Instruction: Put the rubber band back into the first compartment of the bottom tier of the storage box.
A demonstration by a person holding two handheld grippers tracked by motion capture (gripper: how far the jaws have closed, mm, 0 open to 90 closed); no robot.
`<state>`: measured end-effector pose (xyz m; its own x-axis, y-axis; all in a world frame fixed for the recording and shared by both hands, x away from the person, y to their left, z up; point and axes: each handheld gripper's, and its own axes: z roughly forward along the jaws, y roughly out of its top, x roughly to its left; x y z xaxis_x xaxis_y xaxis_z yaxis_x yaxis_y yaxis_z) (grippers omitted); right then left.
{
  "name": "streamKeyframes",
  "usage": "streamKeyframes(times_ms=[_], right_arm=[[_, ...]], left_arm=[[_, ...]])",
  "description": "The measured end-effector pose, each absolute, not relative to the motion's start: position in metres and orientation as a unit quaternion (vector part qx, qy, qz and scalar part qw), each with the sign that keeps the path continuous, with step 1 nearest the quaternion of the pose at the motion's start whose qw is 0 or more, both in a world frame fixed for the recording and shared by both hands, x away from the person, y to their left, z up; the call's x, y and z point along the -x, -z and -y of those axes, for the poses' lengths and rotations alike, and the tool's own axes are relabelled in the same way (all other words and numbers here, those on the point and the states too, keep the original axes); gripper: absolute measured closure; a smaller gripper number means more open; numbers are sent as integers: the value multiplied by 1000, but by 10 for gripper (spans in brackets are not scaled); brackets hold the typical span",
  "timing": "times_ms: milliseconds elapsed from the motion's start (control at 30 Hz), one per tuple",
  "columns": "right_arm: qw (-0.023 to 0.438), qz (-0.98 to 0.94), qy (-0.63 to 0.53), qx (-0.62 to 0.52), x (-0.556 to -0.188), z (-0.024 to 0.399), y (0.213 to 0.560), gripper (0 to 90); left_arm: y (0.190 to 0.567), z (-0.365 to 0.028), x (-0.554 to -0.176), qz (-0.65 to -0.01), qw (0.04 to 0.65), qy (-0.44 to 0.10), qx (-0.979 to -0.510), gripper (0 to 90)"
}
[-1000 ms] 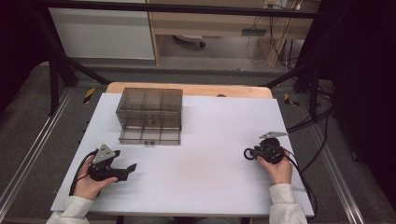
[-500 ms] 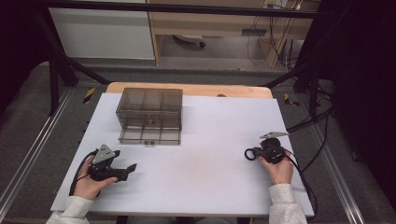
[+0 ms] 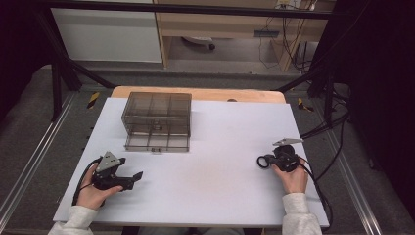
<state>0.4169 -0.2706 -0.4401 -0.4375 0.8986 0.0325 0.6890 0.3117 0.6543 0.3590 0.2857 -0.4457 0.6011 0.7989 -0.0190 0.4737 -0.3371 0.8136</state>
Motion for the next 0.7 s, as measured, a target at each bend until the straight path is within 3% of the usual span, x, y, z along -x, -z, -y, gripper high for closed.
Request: streamKeyframes(times_ms=[700], right_arm=[[172, -796, -325, -481, -408, 266, 429, 871]], left_arm=[[446, -285, -359, -402, 411, -193, -795, 115]])
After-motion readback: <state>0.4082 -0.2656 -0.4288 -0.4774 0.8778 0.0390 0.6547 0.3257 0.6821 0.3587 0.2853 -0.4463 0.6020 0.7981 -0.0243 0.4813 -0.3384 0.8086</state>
